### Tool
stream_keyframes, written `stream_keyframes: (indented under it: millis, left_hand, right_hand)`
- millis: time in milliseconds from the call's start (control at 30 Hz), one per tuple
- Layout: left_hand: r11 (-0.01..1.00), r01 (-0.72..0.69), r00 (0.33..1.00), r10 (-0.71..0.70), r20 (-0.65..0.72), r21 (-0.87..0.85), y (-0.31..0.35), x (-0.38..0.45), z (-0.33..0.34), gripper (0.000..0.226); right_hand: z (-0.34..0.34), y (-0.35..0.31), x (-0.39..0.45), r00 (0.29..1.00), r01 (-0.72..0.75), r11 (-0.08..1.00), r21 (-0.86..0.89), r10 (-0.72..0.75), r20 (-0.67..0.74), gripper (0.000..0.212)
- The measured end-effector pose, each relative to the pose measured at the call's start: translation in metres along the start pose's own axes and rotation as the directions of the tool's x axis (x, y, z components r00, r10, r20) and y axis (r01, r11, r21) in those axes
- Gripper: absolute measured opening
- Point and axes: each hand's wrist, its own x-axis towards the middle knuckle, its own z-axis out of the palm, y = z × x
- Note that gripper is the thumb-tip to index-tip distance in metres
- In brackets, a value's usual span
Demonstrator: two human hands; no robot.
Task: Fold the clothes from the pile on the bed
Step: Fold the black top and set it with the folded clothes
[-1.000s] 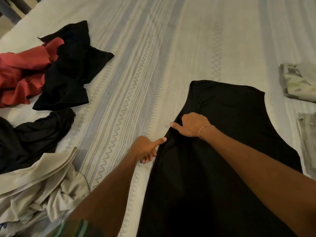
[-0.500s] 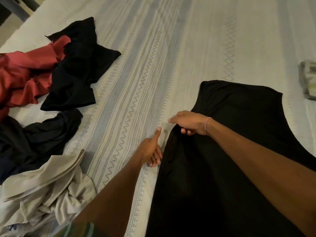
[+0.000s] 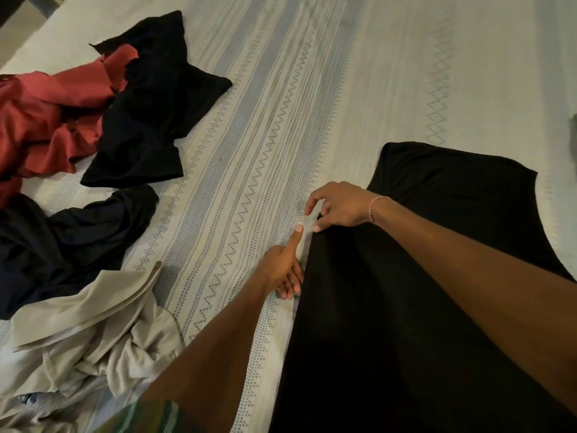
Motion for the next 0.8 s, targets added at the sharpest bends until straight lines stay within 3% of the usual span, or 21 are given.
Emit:
stream_keyframes:
  millis: [100, 167, 333, 667, 800]
  left_hand:
    - [1.000, 0.001, 1.000, -0.001, 0.008, -0.004, 0.000, 0.001, 0.000, 0.103]
    - [1.000, -0.003, 1.000, 0.003, 0.010, -0.007, 0.000, 0.001, 0.000, 0.105]
    - [1.000, -0.006, 1.000, 0.006, 0.012, -0.014, -0.001, 0.002, 0.000, 0.105]
    - [0.998, -0.035, 0.999, 0.035, 0.001, -0.057, -0.005, 0.002, -0.001, 0.101]
    - [0.995, -0.070, 0.998, 0.069, -0.006, -0.066, -0.009, -0.002, 0.001, 0.099]
  right_hand:
    - [-0.003, -0.003, 0.001, 0.994, -0.104, 0.989, 0.102, 0.099, 0.046, 0.052]
    - [-0.005, -0.005, 0.002, 0.988, -0.144, 0.988, 0.056, 0.140, 0.067, 0.061]
    - [-0.007, -0.006, 0.005, 0.991, -0.104, 0.994, 0.046, 0.100, 0.086, 0.055]
    - [0.023, 0.010, 0.012, 0.983, 0.120, 0.993, -0.019, -0.121, -0.138, 0.027]
    - [0.042, 0.015, 0.002, 0.935, 0.061, 0.944, -0.323, -0.167, -0.312, 0.034]
